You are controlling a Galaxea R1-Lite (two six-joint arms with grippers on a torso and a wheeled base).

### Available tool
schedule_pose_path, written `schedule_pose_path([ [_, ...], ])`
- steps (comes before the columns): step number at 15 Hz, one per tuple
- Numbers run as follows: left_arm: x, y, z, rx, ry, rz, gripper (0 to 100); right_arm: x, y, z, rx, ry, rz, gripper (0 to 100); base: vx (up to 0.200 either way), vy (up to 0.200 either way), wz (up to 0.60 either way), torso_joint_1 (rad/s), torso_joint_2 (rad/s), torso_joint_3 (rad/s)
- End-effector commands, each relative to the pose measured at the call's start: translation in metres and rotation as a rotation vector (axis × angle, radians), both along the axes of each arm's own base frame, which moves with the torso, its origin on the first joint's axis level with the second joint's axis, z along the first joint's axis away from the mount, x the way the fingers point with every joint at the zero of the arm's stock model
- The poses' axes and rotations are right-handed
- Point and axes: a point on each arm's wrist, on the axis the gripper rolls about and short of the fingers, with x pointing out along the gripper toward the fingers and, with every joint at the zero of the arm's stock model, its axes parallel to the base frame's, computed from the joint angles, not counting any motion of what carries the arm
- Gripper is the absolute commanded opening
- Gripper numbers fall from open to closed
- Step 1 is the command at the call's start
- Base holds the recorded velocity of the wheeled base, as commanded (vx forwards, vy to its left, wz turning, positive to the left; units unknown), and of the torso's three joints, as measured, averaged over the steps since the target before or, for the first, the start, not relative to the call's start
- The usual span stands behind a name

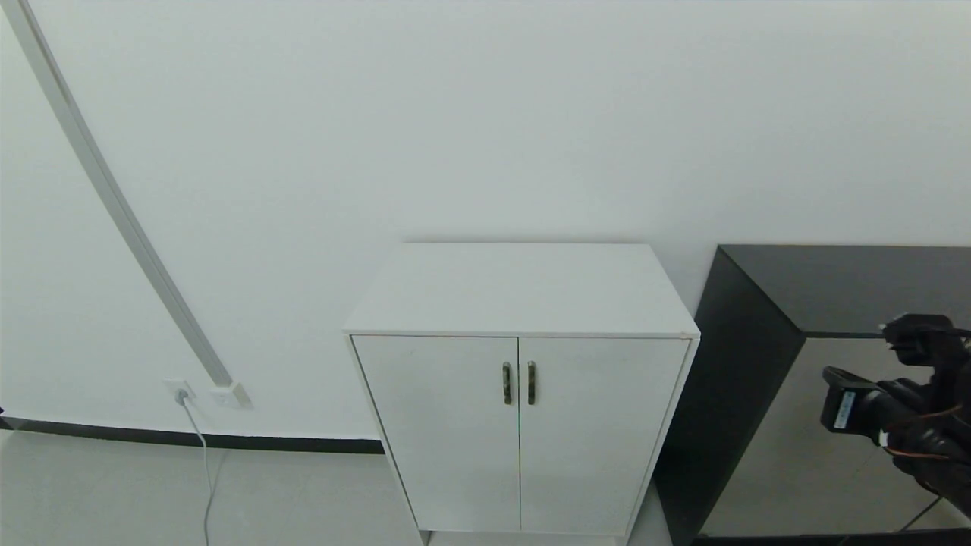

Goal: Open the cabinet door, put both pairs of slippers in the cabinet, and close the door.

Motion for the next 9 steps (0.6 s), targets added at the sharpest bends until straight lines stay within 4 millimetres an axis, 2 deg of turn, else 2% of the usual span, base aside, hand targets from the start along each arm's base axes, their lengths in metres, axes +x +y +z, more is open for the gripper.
schedule_pose_path([
  [1, 0.0, 0.0, 0.0, 0.0, 0.0, 0.001, 0, -0.054, -0.024, 0.015, 0.011, -0.085, -0.045, 0, 0.0, 0.0, 0.0, 0.0, 0.0, 0.0],
  [3, 0.0, 0.0, 0.0, 0.0, 0.0, -0.001, 0, -0.076, -0.028, 0.017, -0.009, -0.097, -0.052, 0, 0.0, 0.0, 0.0, 0.0, 0.0, 0.0],
  [4, 0.0, 0.0, 0.0, 0.0, 0.0, -0.002, 0, -0.097, -0.028, 0.019, -0.011, -0.112, -0.044, 0, 0.0, 0.0, 0.0, 0.0, 0.0, 0.0],
  [6, 0.0, 0.0, 0.0, 0.0, 0.0, -0.002, 0, -0.125, -0.028, 0.021, -0.011, -0.108, -0.041, 0, 0.0, 0.0, 0.0, 0.0, 0.0, 0.0],
  [7, 0.0, 0.0, 0.0, 0.0, 0.0, -0.001, 0, -0.131, -0.028, 0.02, -0.011, -0.101, -0.04, 0, 0.0, 0.0, 0.0, 0.0, 0.0, 0.0],
  [8, 0.0, 0.0, 0.0, 0.0, 0.0, -0.002, 0, -0.153, -0.027, 0.021, -0.006, -0.097, -0.012, 0, 0.0, 0.0, 0.0, 0.0, 0.0, 0.0],
  [9, 0.0, 0.0, 0.0, 0.0, 0.0, -0.001, 0, -0.165, -0.026, 0.022, -0.005, -0.091, -0.003, 0, 0.0, 0.0, 0.0, 0.0, 0.0, 0.0],
])
